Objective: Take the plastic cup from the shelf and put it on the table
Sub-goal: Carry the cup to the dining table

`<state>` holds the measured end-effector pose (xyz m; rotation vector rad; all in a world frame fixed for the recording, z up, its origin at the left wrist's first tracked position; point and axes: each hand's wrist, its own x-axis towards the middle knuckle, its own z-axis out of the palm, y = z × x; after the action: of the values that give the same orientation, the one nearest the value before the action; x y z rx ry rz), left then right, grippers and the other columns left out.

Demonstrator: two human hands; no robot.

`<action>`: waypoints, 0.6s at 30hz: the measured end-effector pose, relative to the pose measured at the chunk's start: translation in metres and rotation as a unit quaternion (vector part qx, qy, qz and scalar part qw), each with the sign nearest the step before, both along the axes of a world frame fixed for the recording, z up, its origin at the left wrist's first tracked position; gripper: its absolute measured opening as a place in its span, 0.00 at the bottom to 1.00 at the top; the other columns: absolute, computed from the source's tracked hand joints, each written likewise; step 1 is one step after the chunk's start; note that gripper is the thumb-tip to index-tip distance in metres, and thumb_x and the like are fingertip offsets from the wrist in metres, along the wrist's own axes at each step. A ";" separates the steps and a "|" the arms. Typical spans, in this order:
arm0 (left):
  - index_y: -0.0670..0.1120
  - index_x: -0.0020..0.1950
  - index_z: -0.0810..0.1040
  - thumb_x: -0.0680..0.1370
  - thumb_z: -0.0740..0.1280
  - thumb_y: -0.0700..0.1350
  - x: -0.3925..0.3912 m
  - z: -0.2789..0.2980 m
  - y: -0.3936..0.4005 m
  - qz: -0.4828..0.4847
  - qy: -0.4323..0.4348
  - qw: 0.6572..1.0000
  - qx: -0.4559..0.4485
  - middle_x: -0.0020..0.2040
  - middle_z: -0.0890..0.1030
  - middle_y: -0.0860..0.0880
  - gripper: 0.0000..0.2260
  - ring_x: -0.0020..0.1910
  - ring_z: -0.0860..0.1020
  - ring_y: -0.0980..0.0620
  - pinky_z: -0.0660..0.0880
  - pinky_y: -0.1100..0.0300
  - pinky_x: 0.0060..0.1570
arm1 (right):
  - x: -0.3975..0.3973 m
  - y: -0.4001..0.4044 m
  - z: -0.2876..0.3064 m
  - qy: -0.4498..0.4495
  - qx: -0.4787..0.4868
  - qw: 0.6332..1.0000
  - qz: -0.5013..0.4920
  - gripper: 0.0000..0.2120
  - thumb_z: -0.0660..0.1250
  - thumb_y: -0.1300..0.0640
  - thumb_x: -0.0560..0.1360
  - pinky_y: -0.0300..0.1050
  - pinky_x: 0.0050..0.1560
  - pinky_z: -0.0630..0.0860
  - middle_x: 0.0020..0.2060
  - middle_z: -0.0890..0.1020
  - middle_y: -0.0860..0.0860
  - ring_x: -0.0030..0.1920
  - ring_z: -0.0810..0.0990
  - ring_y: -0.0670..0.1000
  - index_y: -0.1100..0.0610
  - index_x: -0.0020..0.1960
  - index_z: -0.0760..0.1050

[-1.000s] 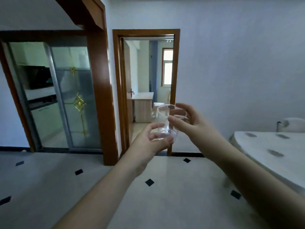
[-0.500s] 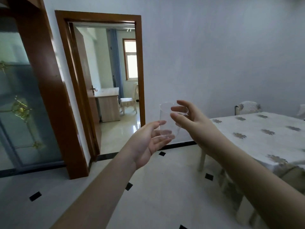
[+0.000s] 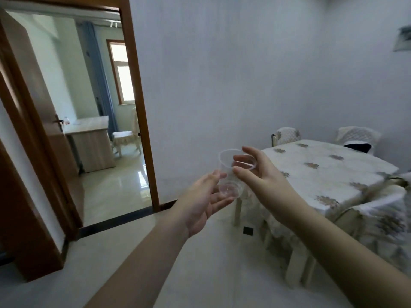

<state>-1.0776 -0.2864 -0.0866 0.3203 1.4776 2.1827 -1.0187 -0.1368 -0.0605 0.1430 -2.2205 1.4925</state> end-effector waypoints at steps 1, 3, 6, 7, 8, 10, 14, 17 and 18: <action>0.43 0.63 0.76 0.81 0.62 0.52 -0.009 -0.003 0.012 0.000 0.003 1.000 -0.001 0.56 0.82 0.37 0.16 0.50 0.85 0.44 0.83 0.56 0.46 | -0.010 0.011 -0.003 0.000 0.002 1.000 -0.005 0.32 0.67 0.41 0.72 0.51 0.62 0.73 0.61 0.76 0.43 0.60 0.75 0.41 0.47 0.72 0.61; 0.43 0.63 0.76 0.80 0.63 0.53 -0.027 -0.006 0.034 0.009 0.004 1.000 -0.008 0.55 0.82 0.38 0.18 0.50 0.85 0.44 0.83 0.57 0.46 | -0.031 0.032 -0.008 -0.002 0.003 1.000 -0.011 0.33 0.67 0.39 0.72 0.52 0.63 0.72 0.61 0.76 0.42 0.60 0.75 0.41 0.47 0.72 0.61; 0.43 0.64 0.75 0.80 0.63 0.53 -0.057 -0.007 0.066 0.013 0.005 1.000 -0.021 0.54 0.82 0.39 0.18 0.49 0.85 0.45 0.82 0.55 0.48 | -0.063 0.061 -0.013 -0.004 -0.013 1.000 -0.008 0.37 0.67 0.34 0.68 0.54 0.64 0.71 0.61 0.77 0.43 0.62 0.74 0.43 0.48 0.72 0.62; 0.43 0.65 0.75 0.80 0.62 0.52 -0.064 -0.007 0.073 0.013 0.003 1.000 -0.026 0.54 0.82 0.39 0.18 0.49 0.85 0.45 0.82 0.55 0.49 | -0.072 0.068 -0.013 -0.008 -0.019 1.000 -0.005 0.39 0.67 0.33 0.67 0.54 0.64 0.71 0.61 0.77 0.44 0.62 0.75 0.43 0.48 0.71 0.63; 0.42 0.65 0.75 0.81 0.62 0.52 -0.075 -0.007 0.083 0.013 0.001 0.999 -0.032 0.54 0.82 0.40 0.18 0.49 0.85 0.45 0.82 0.55 0.49 | -0.084 0.078 -0.014 -0.013 -0.028 1.000 -0.002 0.40 0.68 0.32 0.65 0.54 0.64 0.71 0.60 0.77 0.45 0.61 0.75 0.43 0.49 0.71 0.63; 0.42 0.65 0.75 0.81 0.61 0.52 -0.094 -0.008 0.100 0.018 -0.003 0.999 -0.041 0.52 0.82 0.41 0.18 0.50 0.85 0.45 0.82 0.54 0.50 | -0.107 0.096 -0.015 -0.021 -0.038 0.999 0.007 0.42 0.69 0.32 0.63 0.53 0.64 0.72 0.60 0.77 0.46 0.61 0.76 0.44 0.50 0.71 0.63; 0.41 0.65 0.75 0.82 0.61 0.51 -0.130 -0.011 0.122 0.029 -0.017 0.999 -0.041 0.54 0.82 0.39 0.18 0.52 0.84 0.43 0.81 0.53 0.52 | -0.151 0.120 -0.021 -0.032 -0.070 0.997 0.026 0.42 0.70 0.35 0.62 0.49 0.60 0.75 0.60 0.77 0.47 0.59 0.77 0.44 0.50 0.70 0.64; 0.42 0.65 0.75 0.82 0.60 0.52 -0.158 -0.014 0.129 0.031 -0.025 0.998 -0.049 0.58 0.80 0.36 0.18 0.52 0.84 0.43 0.82 0.54 0.51 | -0.182 0.128 -0.027 -0.039 -0.097 0.994 0.044 0.36 0.72 0.41 0.68 0.42 0.54 0.75 0.61 0.77 0.47 0.57 0.78 0.42 0.49 0.70 0.63; 0.43 0.65 0.75 0.81 0.61 0.53 -0.168 -0.015 0.130 0.033 -0.027 0.998 -0.052 0.58 0.80 0.37 0.17 0.52 0.84 0.44 0.82 0.55 0.49 | -0.192 0.129 -0.028 -0.041 -0.104 0.993 0.047 0.34 0.72 0.43 0.69 0.40 0.53 0.74 0.61 0.76 0.47 0.56 0.78 0.41 0.50 0.70 0.63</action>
<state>-1.2456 -0.1568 -0.1017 0.1780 1.5860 2.1379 -1.2110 -0.0077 -0.0890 0.1249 -2.1303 1.7997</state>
